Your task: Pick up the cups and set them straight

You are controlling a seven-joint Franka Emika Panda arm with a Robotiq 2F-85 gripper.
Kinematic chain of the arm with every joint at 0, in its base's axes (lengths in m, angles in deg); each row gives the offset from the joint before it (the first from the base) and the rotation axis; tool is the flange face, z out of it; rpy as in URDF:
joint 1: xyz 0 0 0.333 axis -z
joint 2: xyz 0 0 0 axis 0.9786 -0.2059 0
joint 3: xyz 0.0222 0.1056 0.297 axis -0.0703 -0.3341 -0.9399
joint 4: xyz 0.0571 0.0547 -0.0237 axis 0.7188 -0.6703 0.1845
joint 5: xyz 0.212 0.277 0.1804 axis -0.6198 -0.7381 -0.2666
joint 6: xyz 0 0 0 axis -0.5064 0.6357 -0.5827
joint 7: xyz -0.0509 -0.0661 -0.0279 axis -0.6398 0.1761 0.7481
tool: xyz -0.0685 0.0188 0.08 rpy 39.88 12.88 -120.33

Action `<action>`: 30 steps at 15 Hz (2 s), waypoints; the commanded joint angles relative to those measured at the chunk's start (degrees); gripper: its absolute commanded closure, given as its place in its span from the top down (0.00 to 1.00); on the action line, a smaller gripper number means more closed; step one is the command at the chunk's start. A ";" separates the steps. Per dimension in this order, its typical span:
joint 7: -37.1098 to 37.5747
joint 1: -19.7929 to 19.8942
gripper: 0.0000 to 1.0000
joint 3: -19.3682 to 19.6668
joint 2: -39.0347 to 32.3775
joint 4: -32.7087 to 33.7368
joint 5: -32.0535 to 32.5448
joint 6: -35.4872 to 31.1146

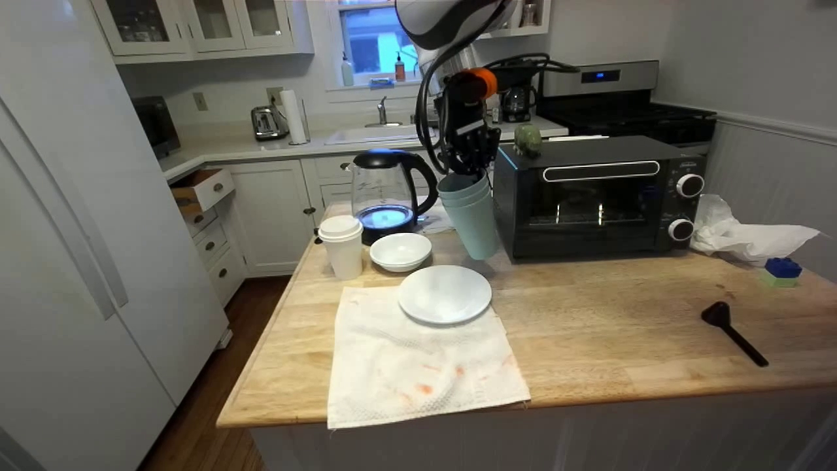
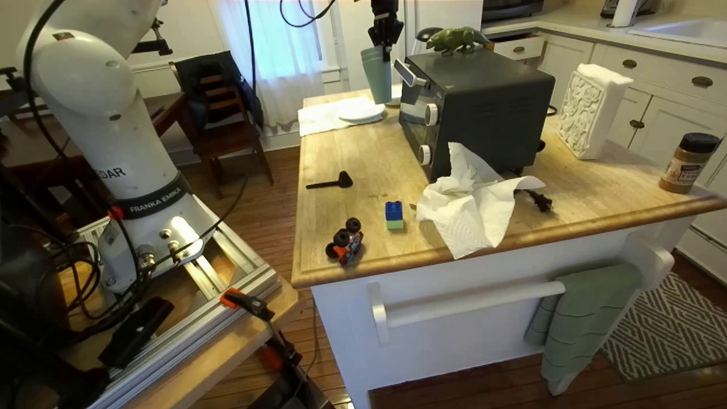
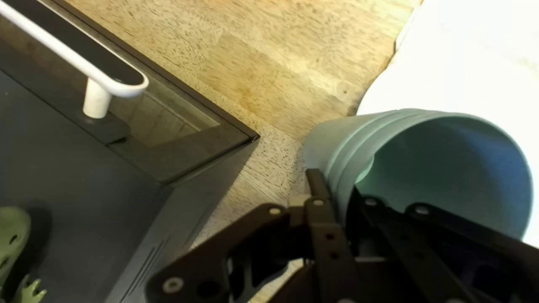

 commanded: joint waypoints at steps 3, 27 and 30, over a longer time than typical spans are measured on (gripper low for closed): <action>5.21 0.88 0.10 0.19 -1.88 1.14 -0.85 -2.49; 22.78 5.23 0.02 0.95 -10.39 12.47 -9.78 -13.53; 24.75 5.08 0.02 1.73 -11.12 13.24 -9.32 -14.12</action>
